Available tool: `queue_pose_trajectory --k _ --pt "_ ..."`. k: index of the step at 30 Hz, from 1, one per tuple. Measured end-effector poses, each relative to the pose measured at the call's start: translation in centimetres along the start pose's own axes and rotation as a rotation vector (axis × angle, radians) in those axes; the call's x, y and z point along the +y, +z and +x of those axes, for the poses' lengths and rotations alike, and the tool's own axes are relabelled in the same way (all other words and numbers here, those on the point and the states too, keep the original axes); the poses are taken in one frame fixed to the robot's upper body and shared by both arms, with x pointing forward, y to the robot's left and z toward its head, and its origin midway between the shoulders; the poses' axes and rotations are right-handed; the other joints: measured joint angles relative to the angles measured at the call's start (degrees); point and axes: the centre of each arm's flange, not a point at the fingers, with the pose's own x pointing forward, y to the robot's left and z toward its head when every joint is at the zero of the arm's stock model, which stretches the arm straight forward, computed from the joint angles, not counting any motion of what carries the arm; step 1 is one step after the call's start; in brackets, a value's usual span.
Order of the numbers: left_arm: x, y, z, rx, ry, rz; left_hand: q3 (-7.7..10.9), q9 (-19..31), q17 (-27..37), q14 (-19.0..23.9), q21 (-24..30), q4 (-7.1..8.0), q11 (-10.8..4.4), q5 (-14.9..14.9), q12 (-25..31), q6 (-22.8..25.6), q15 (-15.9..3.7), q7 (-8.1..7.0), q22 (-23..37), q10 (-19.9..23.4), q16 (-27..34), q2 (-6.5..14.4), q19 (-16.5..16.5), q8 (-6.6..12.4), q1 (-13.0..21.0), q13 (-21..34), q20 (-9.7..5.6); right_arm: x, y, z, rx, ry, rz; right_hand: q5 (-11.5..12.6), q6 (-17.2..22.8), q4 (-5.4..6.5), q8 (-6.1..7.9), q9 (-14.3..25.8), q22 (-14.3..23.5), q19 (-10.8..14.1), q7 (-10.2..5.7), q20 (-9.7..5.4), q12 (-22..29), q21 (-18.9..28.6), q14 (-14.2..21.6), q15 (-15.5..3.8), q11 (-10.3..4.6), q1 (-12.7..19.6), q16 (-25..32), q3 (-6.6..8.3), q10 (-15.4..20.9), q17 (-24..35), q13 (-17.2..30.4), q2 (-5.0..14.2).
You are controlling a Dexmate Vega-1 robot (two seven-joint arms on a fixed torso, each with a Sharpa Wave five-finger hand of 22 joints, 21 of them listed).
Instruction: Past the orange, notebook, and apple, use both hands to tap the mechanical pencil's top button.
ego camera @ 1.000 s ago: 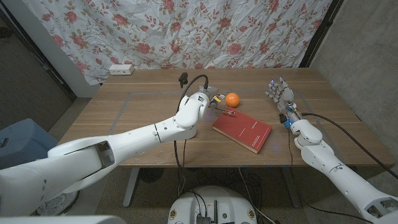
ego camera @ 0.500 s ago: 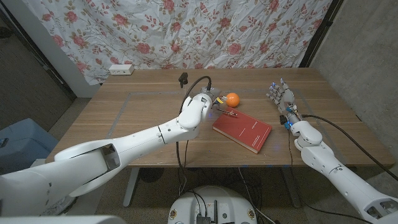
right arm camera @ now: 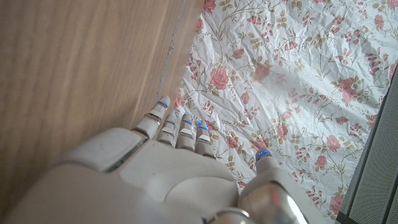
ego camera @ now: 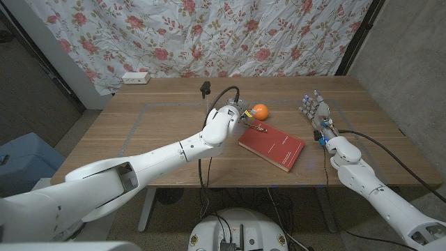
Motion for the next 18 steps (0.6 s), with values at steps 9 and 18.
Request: queue_pose_trajectory --k 9,18 --pt "-0.08 0.37 0.21 -0.004 -0.006 0.017 -0.07 0.0 0.0 -0.2 0.0 0.06 -0.53 0.0 0.0 -1.0 0.21 -0.40 0.0 -0.5 0.0 0.0 -0.3 -0.25 0.0 0.0 0.31 -0.24 -0.17 -0.13 0.011 -0.003 -0.002 0.0 0.0 0.00 0.00 0.0 0.0 0.0 0.00 0.00 0.0 0.0 0.0 0.00 -0.24 0.0 0.0 0.00 0.2 -0.3 0.0 0.00" --pt "-0.12 0.67 0.27 -0.004 -0.005 0.027 -0.52 0.3 0.0 -0.7 -0.1 0.52 -0.60 0.0 0.0 -2.0 0.30 -0.47 0.0 -1.3 0.0 -0.2 -0.6 -0.46 -0.2 0.1 0.01 -0.38 -0.15 -0.31 0.014 -0.006 0.003 0.0 0.0 0.00 0.00 0.0 0.0 0.3 0.00 -0.31 0.0 0.0 0.3 -0.30 -0.31 0.0 0.0 0.00 0.3 -0.3 0.0 0.00"
